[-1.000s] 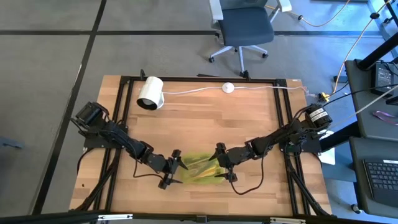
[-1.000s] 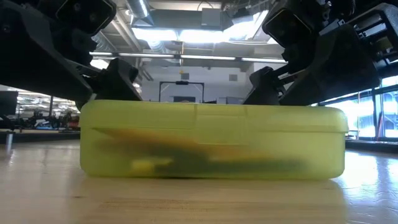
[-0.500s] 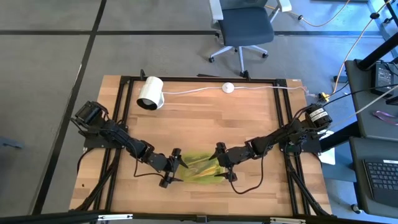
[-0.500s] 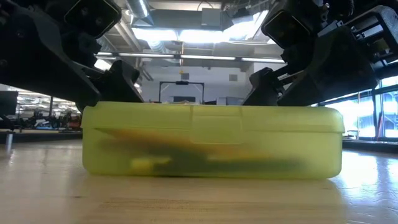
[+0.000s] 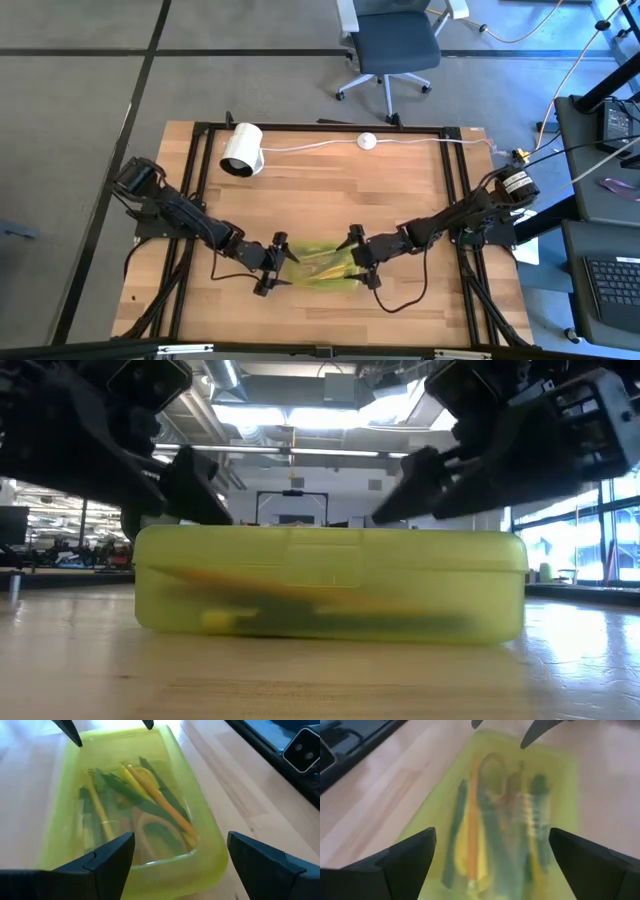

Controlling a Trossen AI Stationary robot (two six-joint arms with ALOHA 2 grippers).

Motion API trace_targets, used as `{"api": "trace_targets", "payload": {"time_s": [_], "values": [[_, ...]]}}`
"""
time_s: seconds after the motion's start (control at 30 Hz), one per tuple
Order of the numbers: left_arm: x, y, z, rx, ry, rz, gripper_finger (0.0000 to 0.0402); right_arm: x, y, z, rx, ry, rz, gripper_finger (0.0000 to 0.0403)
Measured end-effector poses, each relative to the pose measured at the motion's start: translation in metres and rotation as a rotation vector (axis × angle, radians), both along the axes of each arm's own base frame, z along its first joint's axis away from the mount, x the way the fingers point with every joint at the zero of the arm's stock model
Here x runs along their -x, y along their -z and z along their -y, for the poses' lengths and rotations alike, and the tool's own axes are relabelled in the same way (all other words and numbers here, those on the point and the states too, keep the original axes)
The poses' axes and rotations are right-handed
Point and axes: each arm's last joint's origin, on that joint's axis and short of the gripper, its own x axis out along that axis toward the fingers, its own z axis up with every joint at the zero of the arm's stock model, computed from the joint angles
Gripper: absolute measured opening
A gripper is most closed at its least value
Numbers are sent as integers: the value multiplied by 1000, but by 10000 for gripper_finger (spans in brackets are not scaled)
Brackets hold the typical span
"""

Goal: Pick & place school supplies into a supply box
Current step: Close the yellow supply box, then return to Home Position

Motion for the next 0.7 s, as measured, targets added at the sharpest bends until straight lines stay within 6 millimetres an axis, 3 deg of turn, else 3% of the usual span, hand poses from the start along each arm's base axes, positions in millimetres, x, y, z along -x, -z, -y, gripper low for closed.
{"api": "trace_targets", "payload": {"time_s": [0.33,0.53,0.7], "values": [[9,-37,-10,52,-41,76,311,9,-35,14,133,60,92,391],[20,-61,-46,167,-185,70,311,23,-58,49,74,116,14,391],[37,-73,-84,222,-186,151,311,45,-76,80,-116,22,115,391]]}}
